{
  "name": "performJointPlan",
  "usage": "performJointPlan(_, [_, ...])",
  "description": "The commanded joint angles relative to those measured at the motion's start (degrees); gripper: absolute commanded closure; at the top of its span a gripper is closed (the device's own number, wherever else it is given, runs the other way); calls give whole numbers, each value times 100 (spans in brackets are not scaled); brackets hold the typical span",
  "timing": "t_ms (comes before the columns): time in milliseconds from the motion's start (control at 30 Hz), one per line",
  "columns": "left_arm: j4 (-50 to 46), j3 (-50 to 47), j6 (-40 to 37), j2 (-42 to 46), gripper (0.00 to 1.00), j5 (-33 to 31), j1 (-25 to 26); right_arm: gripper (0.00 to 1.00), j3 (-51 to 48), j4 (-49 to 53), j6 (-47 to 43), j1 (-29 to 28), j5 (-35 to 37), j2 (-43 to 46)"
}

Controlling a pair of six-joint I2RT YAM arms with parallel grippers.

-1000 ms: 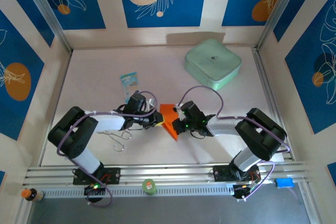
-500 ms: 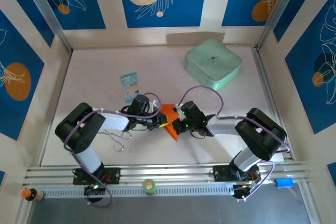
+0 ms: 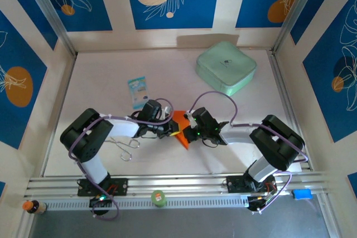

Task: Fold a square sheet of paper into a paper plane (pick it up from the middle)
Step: Third fold the triangle at the center of the table.

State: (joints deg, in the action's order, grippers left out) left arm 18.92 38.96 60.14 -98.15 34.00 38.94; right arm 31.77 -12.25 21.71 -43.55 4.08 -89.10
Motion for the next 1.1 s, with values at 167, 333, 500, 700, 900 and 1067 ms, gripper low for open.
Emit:
performJointPlan(167, [-679, 125, -434, -236, 100, -274, 44, 100, -37, 307, 70, -13, -30, -19])
performJointPlan(333, [-785, 130, -511, -299, 100, -348, 43, 100, -22, 312, 70, -13, -56, -20])
performJointPlan(500, [-767, 155, -538, -363, 100, -319, 44, 100, -10, 315, 110, -13, -107, 1])
performJointPlan(700, [-784, 152, -538, -389, 100, -330, 44, 83, 153, 640, 562, 237, -468, 508])
performJointPlan(900, [-794, 167, -563, -372, 100, -358, 44, 68, 75, 1005, 866, 627, -1095, 1213])
performJointPlan(1067, [-767, 167, -553, -372, 100, -366, 44, 76, 84, 1104, 1209, 593, -2106, 1291])
